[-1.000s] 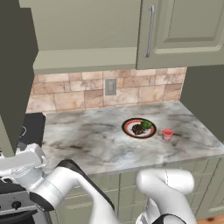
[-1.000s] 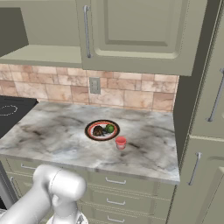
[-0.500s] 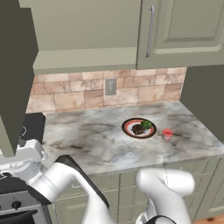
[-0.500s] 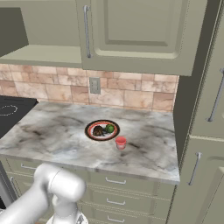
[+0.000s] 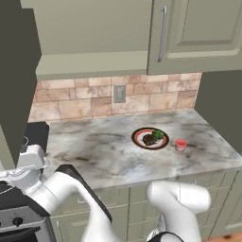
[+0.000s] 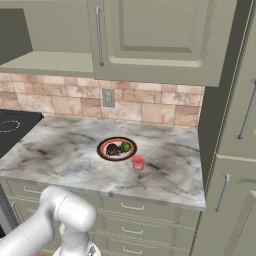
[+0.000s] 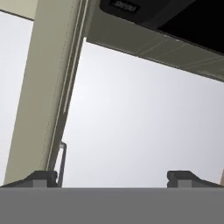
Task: Pick the avocado and bread from the counter and place them on the plate. Then pick the jam from the cabinet and place it next to the plate. Lastly close the cabinet door.
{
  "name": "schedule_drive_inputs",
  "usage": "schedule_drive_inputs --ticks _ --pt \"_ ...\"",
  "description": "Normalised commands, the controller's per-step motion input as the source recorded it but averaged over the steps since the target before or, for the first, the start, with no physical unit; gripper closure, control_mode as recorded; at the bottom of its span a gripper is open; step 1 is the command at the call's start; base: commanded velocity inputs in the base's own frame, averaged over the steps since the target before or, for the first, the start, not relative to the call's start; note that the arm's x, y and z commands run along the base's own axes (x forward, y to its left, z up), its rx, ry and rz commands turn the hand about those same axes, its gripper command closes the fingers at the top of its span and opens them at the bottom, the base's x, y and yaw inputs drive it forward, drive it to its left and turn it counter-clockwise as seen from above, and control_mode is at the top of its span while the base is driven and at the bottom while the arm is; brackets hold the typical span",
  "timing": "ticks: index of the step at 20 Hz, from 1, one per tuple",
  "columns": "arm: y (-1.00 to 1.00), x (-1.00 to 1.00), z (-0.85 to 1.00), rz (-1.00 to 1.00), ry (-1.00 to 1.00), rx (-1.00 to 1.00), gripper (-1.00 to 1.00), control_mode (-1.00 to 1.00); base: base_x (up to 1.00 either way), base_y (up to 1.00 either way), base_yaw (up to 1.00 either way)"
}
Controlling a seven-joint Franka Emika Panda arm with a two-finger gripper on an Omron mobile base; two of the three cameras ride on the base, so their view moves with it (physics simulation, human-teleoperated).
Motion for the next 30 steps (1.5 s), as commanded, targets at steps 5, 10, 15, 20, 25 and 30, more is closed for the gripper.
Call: schedule_drive_inputs --ticks 5,10,15,20,25,30 --pt "0.0 0.0 0.28 0.07 -0.02 0.09 -1.0 -1.0 0.0 0.0 0.0" --pt "0.0 -0.01 0.38 0.14 -0.08 0.13 -1.0 -1.0 0.0 0.0 0.0" --pt "-0.15 -0.13 0.5 0.19 -0.07 0.21 -1.0 -1.0 0.0 0.0 0.0" --pt "-0.56 -0.21 0.62 0.25 0.01 0.35 -1.0 -1.0 0.0 0.0 0.0" --pt "-0.7 -0.27 0.51 0.25 0.05 0.42 -1.0 -1.0 0.0 0.0 0.0" --pt "-0.65 -0.31 0.39 0.24 0.06 0.39 -1.0 -1.0 0.0 0.0 0.0"
